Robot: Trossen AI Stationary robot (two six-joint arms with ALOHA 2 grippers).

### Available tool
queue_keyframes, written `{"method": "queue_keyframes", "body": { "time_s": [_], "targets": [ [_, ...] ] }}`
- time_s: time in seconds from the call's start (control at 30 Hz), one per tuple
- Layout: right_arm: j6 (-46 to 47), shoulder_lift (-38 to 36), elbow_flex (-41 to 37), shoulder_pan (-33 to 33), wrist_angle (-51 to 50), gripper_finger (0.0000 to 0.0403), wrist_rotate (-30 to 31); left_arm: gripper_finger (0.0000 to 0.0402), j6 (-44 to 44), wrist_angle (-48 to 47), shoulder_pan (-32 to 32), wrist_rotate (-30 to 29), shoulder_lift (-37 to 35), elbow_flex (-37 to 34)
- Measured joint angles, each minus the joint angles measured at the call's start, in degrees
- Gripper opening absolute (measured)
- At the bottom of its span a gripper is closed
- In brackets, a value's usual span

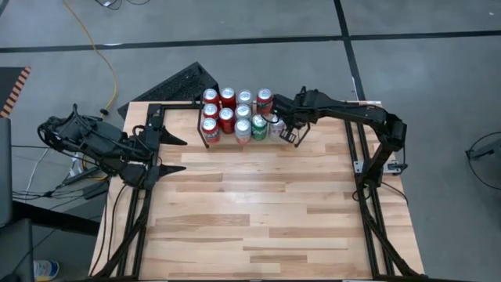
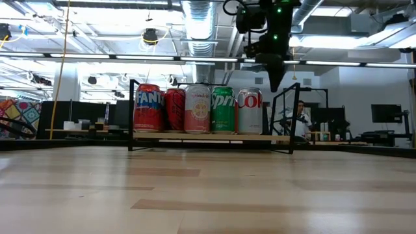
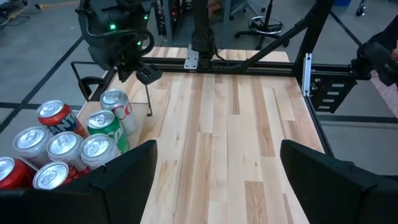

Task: Place canned beverage on shelf
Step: Put the red silver soda can on the shelf

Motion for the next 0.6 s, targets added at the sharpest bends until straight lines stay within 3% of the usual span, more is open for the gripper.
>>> {"method": "queue_keyframes", "body": {
  "time_s": [0.6],
  "targets": [
    [-5.48, 0.26, -0.02, 0.54, 9.57, 0.0000, -7.45, 0.0325, -0.35, 0.00, 0.00, 0.00, 0.00, 0.00]
  ]
}}
